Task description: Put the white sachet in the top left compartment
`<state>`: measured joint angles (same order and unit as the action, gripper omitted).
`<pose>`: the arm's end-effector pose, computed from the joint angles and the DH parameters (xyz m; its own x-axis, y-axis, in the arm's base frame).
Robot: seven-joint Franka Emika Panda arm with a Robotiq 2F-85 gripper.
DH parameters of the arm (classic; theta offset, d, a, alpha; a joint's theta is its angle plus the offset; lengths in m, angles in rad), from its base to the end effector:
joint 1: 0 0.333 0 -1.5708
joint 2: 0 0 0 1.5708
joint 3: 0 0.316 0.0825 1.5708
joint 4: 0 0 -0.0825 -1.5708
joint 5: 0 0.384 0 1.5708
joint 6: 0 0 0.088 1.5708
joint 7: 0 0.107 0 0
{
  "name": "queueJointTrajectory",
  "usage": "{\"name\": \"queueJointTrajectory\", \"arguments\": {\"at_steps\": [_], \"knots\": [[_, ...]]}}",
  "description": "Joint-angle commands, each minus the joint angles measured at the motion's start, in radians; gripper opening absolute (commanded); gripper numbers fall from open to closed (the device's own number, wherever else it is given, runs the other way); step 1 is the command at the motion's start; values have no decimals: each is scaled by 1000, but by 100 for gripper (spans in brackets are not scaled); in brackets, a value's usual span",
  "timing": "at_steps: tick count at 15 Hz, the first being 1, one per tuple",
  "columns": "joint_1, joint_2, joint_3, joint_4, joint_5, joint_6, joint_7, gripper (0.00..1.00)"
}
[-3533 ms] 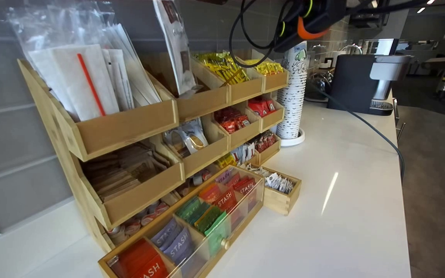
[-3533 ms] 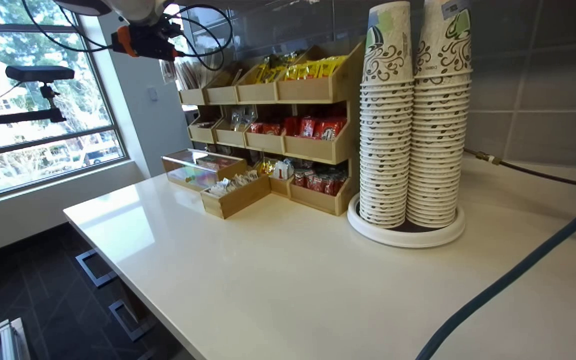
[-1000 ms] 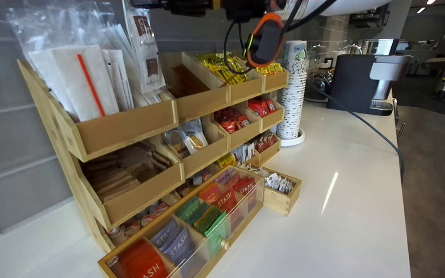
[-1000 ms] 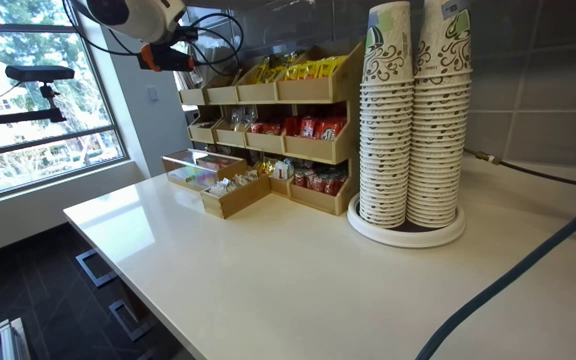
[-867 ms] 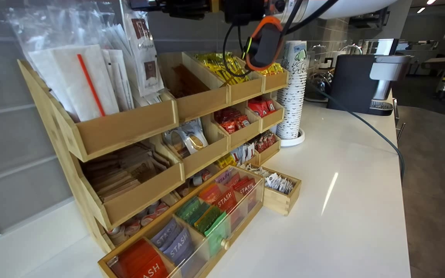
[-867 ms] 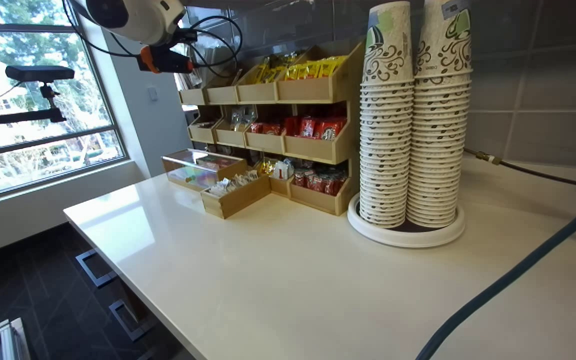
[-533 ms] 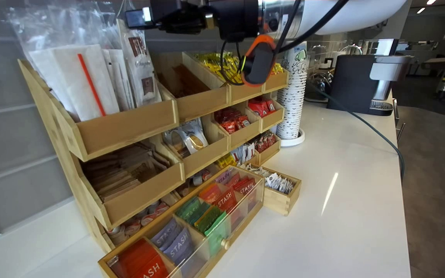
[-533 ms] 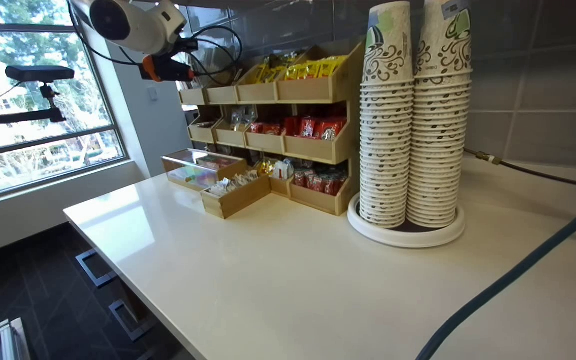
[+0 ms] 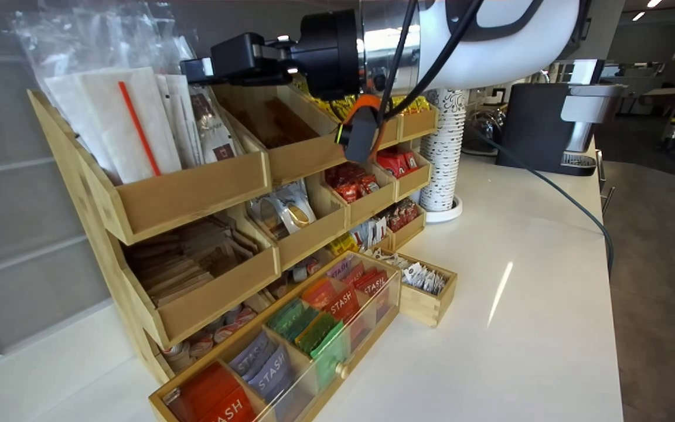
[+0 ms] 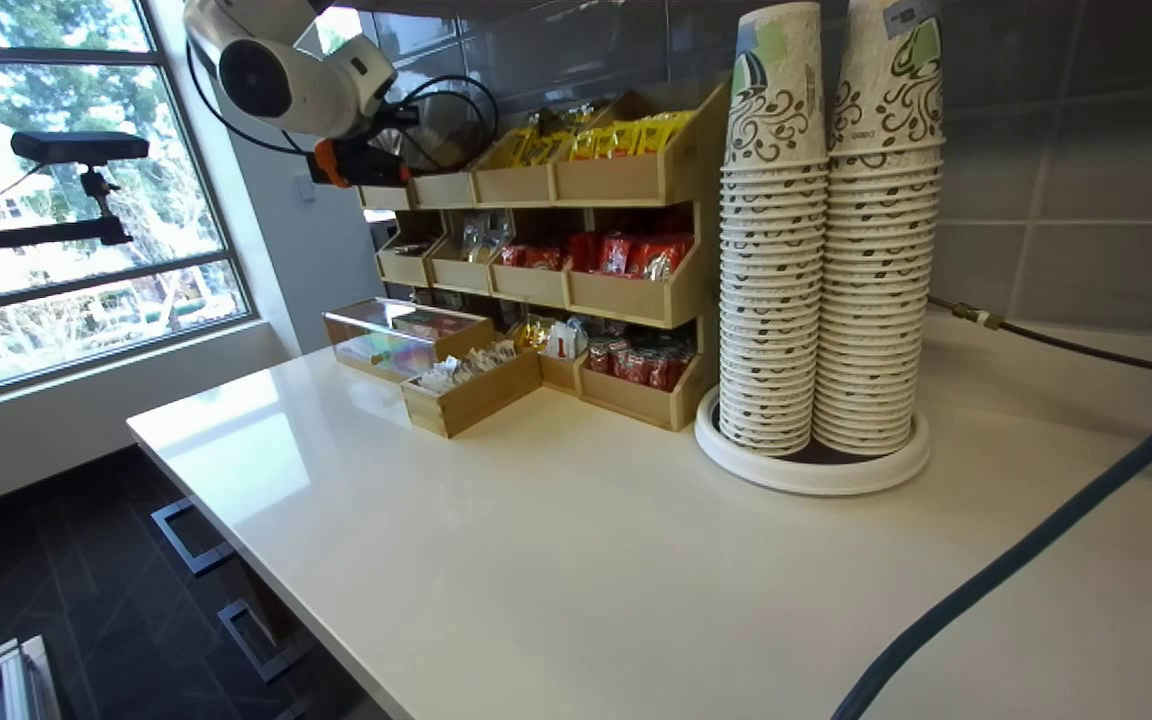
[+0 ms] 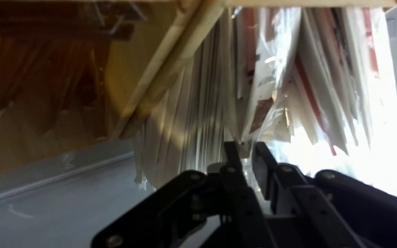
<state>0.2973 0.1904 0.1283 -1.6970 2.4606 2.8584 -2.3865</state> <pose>0.5984 0.2273 0.5067 0.1468 -0.0614 0.9873 0.5525 -0.8228 -0.1333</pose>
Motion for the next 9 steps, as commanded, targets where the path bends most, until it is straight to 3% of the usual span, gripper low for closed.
{"name": "queueJointTrajectory", "arguments": {"at_steps": [1,7,9], "knots": [[10,23,-4,43,29,10,-35,48],[8,0,8,21,-33,87,16,91],[7,-9,9,11,-38,113,11,100]]}}
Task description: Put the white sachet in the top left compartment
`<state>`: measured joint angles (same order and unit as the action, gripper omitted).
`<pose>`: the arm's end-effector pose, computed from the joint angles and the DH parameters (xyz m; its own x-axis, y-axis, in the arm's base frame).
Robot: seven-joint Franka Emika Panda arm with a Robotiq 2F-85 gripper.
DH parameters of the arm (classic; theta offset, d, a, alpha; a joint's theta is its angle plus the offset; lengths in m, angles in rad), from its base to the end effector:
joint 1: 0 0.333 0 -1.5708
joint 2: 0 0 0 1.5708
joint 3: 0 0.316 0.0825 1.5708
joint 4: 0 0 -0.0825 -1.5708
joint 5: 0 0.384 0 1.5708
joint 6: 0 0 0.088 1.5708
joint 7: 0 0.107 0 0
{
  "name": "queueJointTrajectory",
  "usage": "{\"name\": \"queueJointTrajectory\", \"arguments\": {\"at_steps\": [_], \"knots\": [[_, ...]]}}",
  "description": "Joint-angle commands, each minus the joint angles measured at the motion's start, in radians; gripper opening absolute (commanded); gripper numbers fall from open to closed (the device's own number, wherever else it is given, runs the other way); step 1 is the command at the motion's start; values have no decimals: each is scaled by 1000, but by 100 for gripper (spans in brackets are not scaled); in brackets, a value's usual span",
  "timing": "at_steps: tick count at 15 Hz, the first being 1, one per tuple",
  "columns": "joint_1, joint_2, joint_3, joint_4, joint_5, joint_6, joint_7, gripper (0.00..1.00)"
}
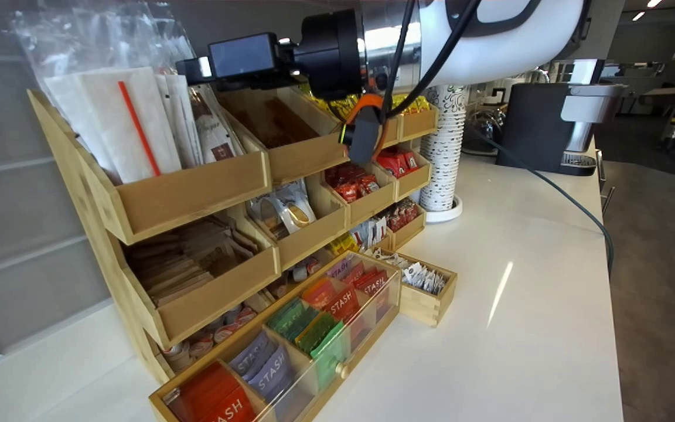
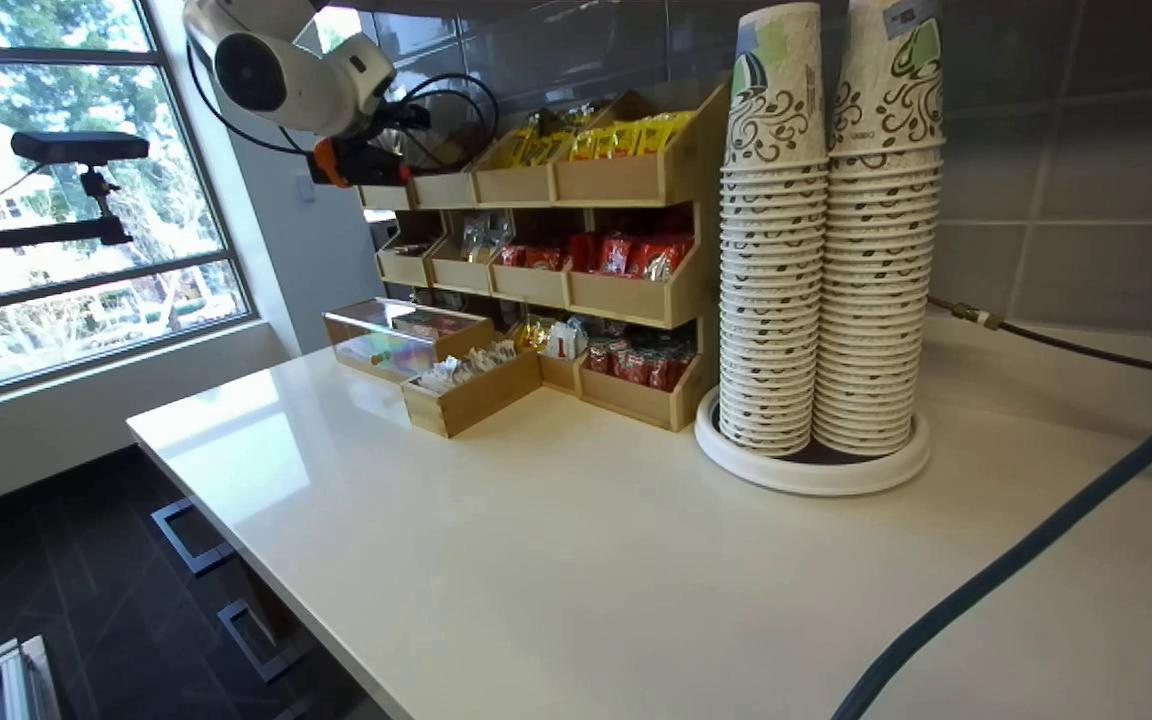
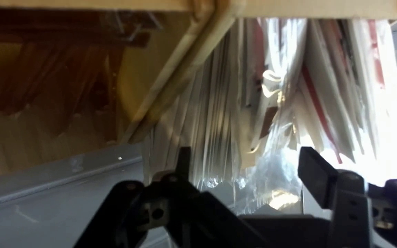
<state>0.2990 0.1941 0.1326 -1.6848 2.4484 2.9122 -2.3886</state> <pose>0.5970 0.2252 0.5067 0.1664 -0.0307 0.9856 0.5317 -0.8390 -0.1159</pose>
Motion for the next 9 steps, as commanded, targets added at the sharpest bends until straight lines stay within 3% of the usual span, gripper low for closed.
{"name": "queueJointTrajectory", "arguments": {"at_steps": [1,9], "knots": [[3,-22,7,-10,-31,64,17,100],[-1,-111,28,-95,-124,150,49,100]]}}
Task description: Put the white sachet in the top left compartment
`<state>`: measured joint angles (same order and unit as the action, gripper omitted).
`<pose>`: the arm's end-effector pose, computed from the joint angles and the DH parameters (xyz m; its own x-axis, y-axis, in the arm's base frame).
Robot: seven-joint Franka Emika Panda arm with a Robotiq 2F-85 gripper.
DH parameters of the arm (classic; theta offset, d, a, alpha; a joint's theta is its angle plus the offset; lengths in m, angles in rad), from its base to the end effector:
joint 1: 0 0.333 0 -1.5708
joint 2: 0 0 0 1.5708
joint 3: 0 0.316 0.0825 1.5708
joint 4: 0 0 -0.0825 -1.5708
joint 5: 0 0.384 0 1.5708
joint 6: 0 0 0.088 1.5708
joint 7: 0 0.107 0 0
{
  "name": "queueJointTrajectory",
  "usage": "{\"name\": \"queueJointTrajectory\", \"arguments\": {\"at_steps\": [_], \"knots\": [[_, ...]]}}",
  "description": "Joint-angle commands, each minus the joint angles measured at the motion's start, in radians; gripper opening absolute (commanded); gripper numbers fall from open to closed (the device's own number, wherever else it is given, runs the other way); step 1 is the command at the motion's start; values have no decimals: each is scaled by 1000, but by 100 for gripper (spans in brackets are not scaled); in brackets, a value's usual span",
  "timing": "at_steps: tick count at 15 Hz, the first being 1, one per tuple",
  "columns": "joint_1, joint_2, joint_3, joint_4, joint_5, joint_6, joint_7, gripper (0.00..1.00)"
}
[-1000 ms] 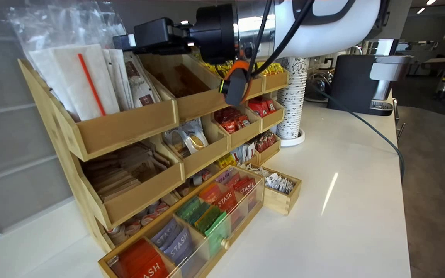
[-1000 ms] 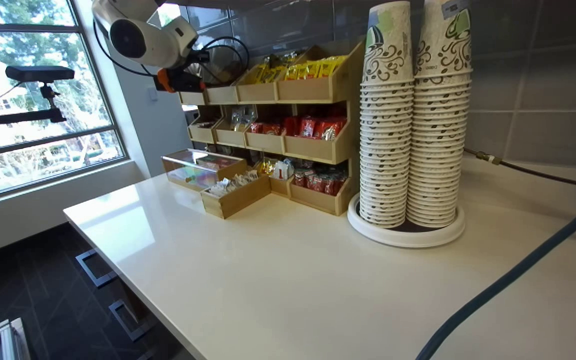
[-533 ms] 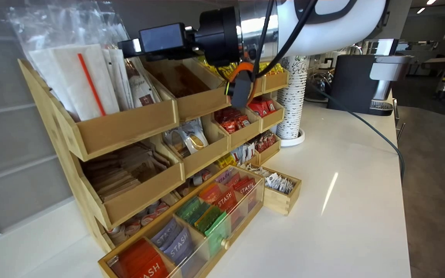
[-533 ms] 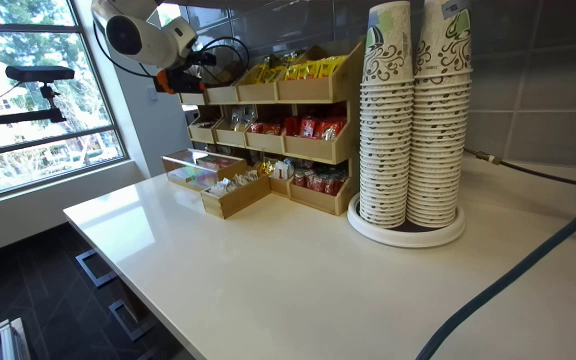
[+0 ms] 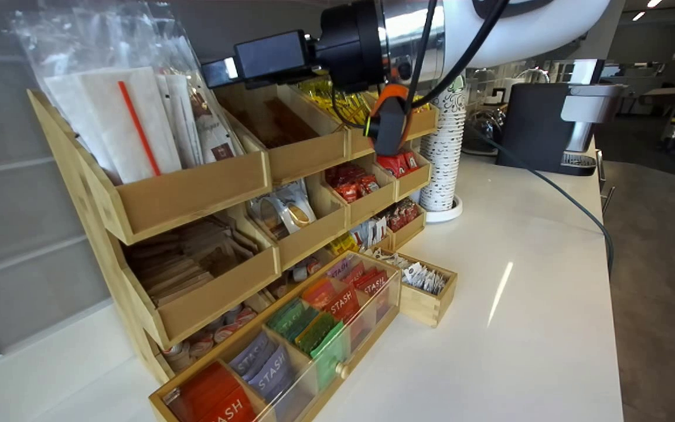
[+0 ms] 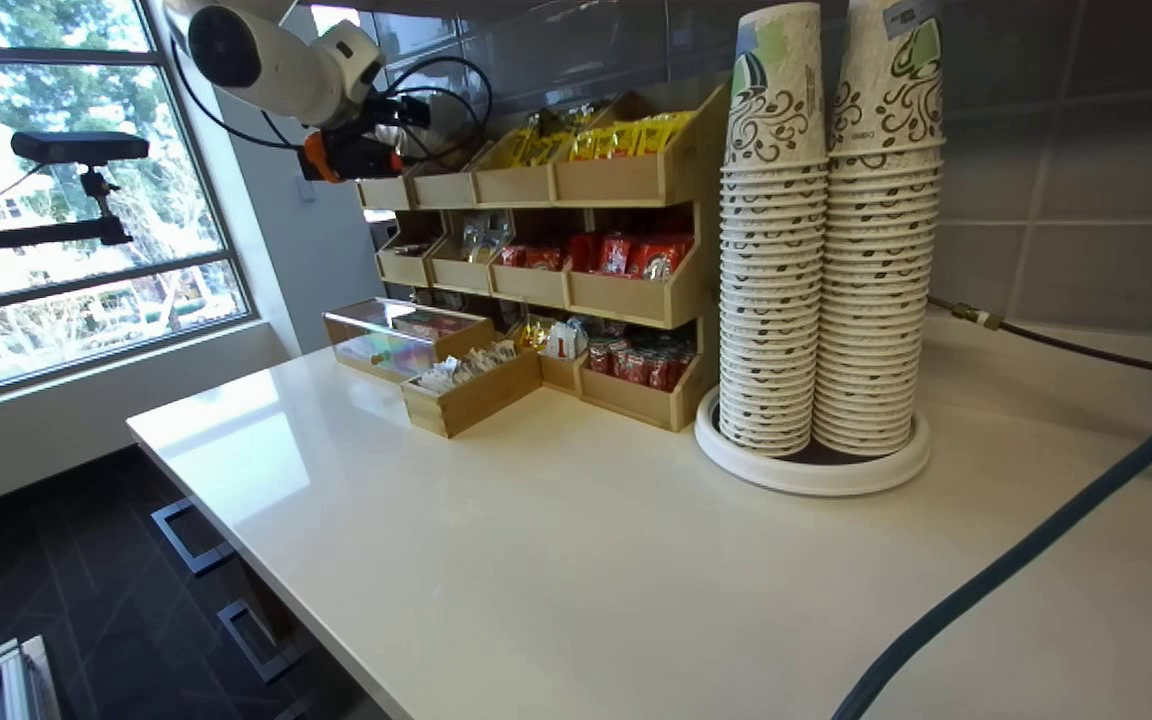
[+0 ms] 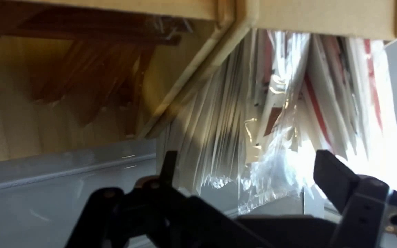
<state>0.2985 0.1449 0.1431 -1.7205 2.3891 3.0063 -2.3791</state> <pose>0.5799 0.2139 0.5160 0.1905 0.0513 0.9804 0.5031 -0.8626 -0.0526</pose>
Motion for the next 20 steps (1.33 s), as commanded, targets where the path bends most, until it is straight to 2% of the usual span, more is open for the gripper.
{"name": "queueJointTrajectory", "arguments": {"at_steps": [1,3,6,13,15,16,20], "knots": [[-1,-74,24,-77,-94,78,58,100],[-5,-98,33,-113,-140,106,89,100],[-8,-140,53,-198,-239,96,209,100],[-1,-251,47,-381,-532,88,477,100],[-3,-295,34,-432,-630,67,553,100],[-34,-321,61,-472,-714,39,627,100],[-70,-393,52,-593,-1001,-35,823,100]]}}
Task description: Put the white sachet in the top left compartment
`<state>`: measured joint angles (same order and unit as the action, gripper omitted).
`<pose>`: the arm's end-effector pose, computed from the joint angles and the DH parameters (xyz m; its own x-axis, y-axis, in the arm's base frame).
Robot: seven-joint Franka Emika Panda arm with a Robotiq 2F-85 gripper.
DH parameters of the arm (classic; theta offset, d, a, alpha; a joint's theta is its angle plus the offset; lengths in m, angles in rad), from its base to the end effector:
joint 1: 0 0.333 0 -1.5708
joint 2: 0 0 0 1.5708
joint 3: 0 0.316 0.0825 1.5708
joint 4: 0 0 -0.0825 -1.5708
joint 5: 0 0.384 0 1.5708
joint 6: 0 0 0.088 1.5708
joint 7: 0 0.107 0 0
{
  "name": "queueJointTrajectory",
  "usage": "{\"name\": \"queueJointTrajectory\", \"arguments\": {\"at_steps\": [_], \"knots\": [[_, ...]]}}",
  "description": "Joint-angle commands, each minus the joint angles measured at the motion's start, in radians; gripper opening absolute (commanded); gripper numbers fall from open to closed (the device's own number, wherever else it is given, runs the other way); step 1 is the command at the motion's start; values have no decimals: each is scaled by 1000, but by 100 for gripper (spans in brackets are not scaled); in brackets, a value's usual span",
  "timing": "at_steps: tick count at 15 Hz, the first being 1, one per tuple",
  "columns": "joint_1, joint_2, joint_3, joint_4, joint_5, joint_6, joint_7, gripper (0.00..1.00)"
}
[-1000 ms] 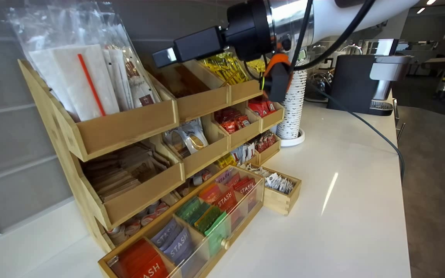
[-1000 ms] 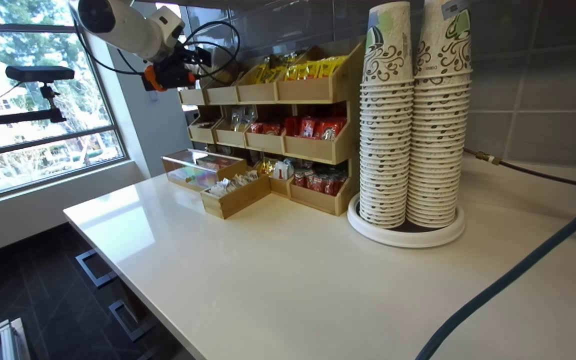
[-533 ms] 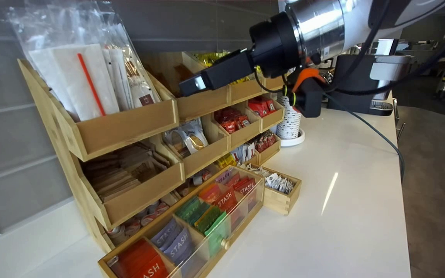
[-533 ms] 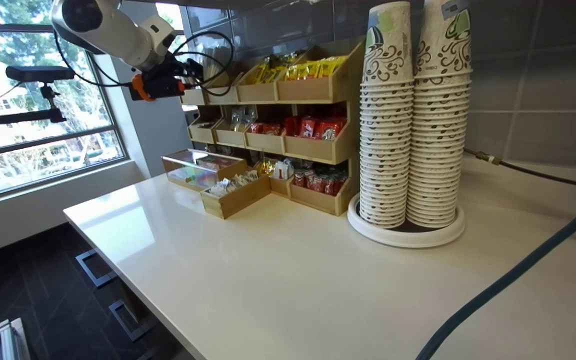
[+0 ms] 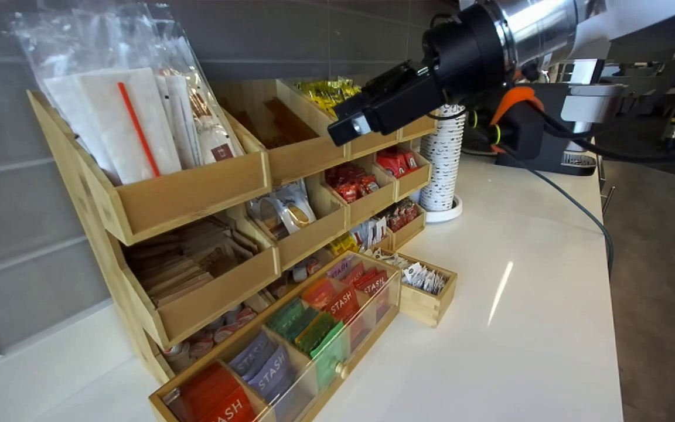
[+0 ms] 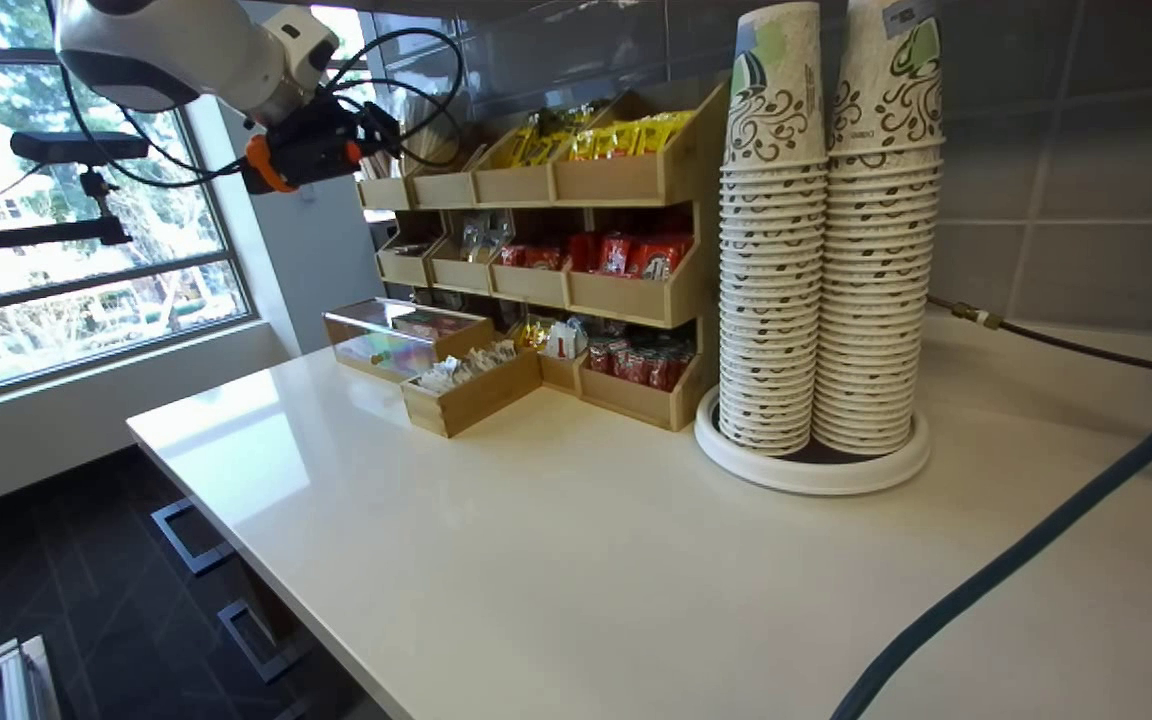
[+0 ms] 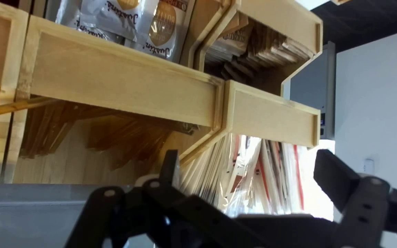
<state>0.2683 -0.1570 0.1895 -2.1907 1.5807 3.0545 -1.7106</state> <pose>0.4946 0.1608 0.5095 0.3218 0.3305 0.8872 0.5548 -0.8252 0.1062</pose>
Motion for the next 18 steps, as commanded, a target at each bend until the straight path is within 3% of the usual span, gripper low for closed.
{"name": "queueJointTrajectory", "arguments": {"at_steps": [1,5,8,14,15,18], "knots": [[-52,-108,1,-142,-267,-112,206,100],[-116,-203,-32,-168,-565,-332,401,100],[-122,-260,-88,-136,-701,-491,478,100],[-102,-332,-180,-85,-787,-751,508,100],[-95,-311,-168,-99,-754,-676,482,100],[-99,-325,-182,-93,-759,-724,481,100]]}}
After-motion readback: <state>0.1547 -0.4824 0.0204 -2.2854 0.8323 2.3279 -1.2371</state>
